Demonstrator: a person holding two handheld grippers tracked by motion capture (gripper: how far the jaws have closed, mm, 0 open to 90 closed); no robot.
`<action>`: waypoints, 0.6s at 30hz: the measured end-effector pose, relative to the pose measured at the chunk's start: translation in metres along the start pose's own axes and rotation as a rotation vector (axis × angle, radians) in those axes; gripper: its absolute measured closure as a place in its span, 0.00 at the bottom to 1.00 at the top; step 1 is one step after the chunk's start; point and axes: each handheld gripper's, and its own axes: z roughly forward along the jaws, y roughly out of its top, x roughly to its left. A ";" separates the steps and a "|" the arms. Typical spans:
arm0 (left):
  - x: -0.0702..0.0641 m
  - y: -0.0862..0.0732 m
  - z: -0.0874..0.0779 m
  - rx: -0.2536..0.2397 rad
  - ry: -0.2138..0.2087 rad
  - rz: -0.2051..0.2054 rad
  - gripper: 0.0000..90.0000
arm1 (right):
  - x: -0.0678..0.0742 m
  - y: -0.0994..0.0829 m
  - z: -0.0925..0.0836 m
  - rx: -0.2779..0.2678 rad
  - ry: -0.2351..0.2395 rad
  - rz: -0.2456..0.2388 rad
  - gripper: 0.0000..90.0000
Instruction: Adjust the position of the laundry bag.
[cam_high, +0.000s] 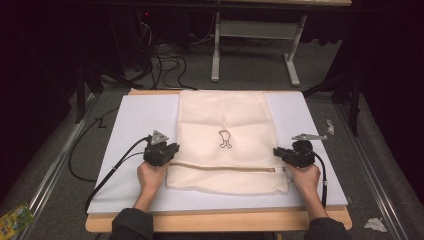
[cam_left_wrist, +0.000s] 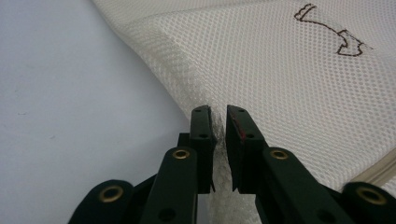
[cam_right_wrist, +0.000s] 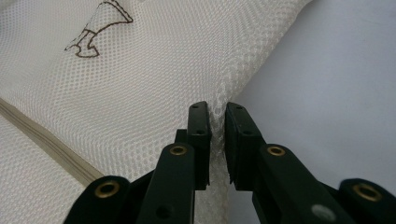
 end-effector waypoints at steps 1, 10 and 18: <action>0.000 0.000 -0.002 -0.013 0.006 -0.003 0.86 | -0.001 0.000 0.000 0.001 0.003 0.002 0.84; -0.006 -0.005 -0.015 -0.044 0.003 0.027 0.72 | 0.002 0.001 -0.002 -0.002 0.019 0.013 0.70; -0.019 -0.010 -0.024 -0.084 -0.044 0.036 0.63 | 0.005 0.000 -0.004 0.008 0.021 0.025 0.58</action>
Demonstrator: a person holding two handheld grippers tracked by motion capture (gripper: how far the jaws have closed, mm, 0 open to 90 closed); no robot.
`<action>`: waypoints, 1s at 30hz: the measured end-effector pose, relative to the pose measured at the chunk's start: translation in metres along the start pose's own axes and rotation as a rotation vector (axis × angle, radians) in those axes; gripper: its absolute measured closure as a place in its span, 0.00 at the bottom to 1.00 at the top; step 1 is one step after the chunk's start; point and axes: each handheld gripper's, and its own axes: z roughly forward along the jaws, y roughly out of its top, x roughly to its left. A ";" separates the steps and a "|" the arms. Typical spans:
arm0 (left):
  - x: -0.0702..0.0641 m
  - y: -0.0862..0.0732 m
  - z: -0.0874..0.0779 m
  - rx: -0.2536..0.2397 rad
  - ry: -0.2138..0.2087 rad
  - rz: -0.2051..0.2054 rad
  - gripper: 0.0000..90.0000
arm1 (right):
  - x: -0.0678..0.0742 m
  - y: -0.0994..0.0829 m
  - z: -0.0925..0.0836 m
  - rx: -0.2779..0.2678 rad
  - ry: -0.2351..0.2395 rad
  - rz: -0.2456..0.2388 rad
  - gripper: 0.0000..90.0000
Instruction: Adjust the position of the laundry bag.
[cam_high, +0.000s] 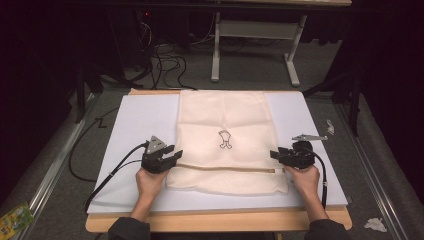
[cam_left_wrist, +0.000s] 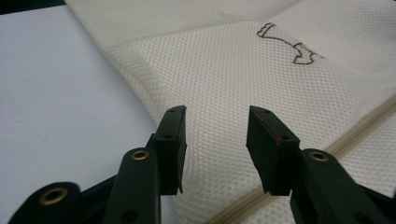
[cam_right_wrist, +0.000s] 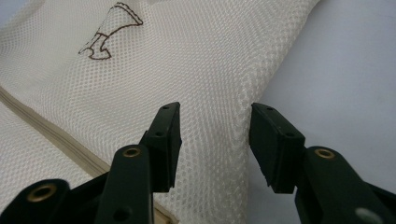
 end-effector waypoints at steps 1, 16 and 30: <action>-0.001 -0.001 0.000 -0.004 -0.004 0.003 0.62 | 0.000 -0.001 0.000 0.004 0.000 0.003 0.57; -0.020 -0.014 0.005 0.018 -0.044 0.043 0.60 | 0.002 -0.009 0.000 0.052 -0.006 0.024 0.49; -0.023 -0.021 0.019 0.071 -0.047 0.045 0.59 | 0.010 -0.010 0.015 0.091 0.020 0.029 0.47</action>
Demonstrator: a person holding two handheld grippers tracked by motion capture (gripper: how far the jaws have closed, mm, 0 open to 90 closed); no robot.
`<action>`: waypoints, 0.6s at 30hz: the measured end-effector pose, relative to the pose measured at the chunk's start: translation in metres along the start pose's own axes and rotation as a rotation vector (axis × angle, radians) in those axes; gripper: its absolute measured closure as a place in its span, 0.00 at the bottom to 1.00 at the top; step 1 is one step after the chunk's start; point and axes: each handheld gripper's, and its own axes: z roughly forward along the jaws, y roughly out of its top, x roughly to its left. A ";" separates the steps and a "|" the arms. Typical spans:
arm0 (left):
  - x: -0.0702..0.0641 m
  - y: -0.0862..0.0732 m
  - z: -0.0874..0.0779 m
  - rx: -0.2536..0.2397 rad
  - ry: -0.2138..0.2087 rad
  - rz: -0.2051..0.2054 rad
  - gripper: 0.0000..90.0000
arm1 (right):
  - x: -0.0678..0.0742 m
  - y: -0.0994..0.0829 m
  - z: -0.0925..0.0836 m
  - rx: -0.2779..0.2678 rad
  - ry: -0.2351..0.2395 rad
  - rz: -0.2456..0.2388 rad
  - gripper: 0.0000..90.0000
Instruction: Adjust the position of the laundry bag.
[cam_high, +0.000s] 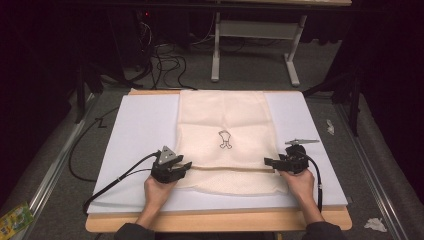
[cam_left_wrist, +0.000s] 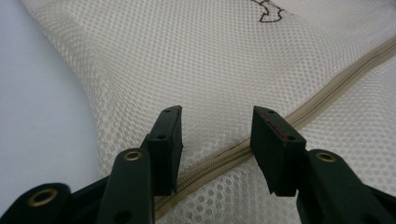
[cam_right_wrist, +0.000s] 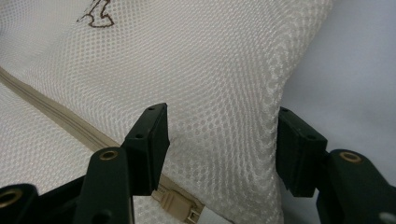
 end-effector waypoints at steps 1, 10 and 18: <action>0.000 0.000 0.000 0.000 0.000 0.000 0.59 | 0.000 0.000 0.000 0.000 0.000 0.000 0.47; -0.002 0.002 0.006 0.054 0.011 0.007 0.60 | -0.001 -0.008 -0.006 0.022 -0.001 -0.003 0.50; 0.000 0.002 0.007 0.067 0.012 -0.004 0.61 | 0.010 0.000 0.003 0.050 -0.033 -0.048 0.70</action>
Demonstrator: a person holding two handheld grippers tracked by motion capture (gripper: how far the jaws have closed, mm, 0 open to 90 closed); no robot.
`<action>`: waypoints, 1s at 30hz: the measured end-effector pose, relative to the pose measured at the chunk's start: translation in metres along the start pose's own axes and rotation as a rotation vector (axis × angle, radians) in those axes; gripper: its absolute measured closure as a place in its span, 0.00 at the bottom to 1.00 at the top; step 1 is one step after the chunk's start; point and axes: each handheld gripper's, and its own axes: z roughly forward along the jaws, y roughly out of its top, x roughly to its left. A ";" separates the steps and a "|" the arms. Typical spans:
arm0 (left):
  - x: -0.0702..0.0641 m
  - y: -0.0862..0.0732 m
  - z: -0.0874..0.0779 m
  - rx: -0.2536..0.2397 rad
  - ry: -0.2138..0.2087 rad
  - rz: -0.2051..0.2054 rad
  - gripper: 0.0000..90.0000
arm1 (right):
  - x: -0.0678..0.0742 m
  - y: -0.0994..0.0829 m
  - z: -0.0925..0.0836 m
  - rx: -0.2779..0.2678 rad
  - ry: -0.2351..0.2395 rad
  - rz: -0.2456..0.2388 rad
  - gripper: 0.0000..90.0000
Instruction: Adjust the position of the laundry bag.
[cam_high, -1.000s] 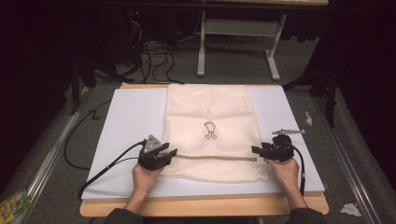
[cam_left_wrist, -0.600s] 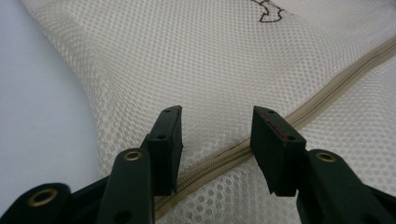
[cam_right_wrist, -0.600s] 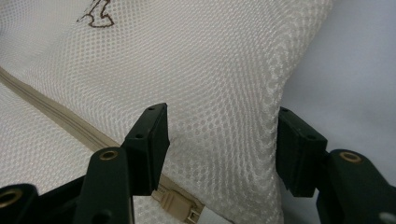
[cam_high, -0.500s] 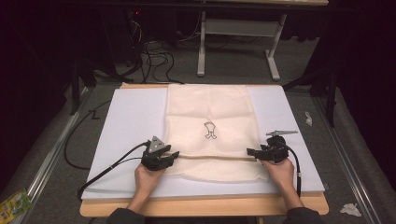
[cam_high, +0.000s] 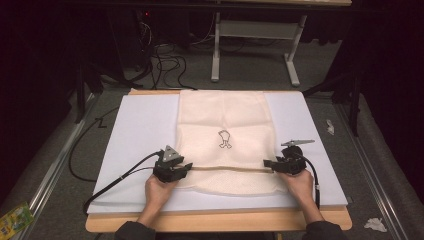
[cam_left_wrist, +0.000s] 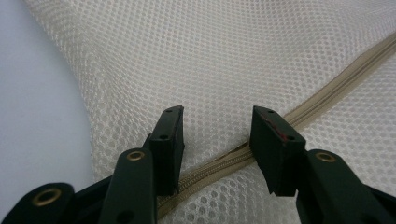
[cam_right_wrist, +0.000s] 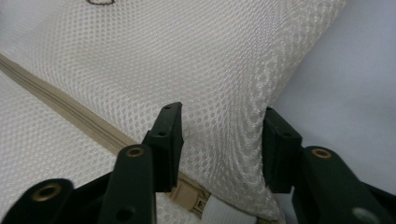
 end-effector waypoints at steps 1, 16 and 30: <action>0.000 0.000 0.000 -0.001 0.001 0.000 0.61 | 0.001 0.000 0.000 0.004 -0.009 -0.019 0.74; 0.002 0.001 0.000 0.003 -0.008 -0.008 0.66 | 0.001 0.008 -0.017 -0.050 0.022 -0.068 0.98; 0.001 0.012 -0.003 -0.029 -0.081 -0.060 0.64 | 0.008 0.023 -0.033 -0.096 0.061 -0.103 0.98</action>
